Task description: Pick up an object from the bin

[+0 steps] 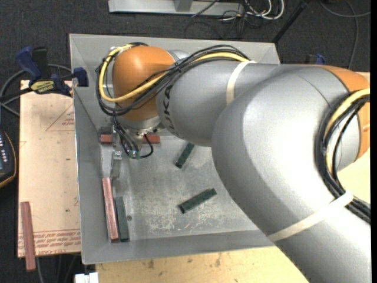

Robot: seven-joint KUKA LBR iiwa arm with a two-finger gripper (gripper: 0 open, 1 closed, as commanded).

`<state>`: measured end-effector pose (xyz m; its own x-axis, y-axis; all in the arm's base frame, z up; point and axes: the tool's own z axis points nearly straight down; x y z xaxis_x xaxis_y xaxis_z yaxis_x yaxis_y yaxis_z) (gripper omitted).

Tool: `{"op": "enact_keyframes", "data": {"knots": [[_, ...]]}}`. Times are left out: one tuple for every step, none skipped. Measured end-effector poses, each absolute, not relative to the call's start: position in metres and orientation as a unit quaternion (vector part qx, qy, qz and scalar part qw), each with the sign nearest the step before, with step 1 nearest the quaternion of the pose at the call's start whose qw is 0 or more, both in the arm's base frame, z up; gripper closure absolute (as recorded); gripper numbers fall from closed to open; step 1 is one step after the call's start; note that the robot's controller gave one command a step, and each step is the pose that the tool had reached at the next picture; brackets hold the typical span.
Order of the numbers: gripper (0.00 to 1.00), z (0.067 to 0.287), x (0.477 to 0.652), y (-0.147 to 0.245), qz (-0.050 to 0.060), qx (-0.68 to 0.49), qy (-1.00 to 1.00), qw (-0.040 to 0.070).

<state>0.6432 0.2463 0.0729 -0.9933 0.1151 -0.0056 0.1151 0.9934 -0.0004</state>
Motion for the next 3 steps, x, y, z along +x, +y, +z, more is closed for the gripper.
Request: {"op": "enact_keyframes", "data": {"knots": [[0.00,0.072,0.640,0.182,0.001,0.113,0.994,0.002],[1.00,0.074,0.641,0.184,0.003,0.112,0.994,0.005],[1.00,0.224,0.639,0.231,0.003,0.106,0.994,0.006]]}}
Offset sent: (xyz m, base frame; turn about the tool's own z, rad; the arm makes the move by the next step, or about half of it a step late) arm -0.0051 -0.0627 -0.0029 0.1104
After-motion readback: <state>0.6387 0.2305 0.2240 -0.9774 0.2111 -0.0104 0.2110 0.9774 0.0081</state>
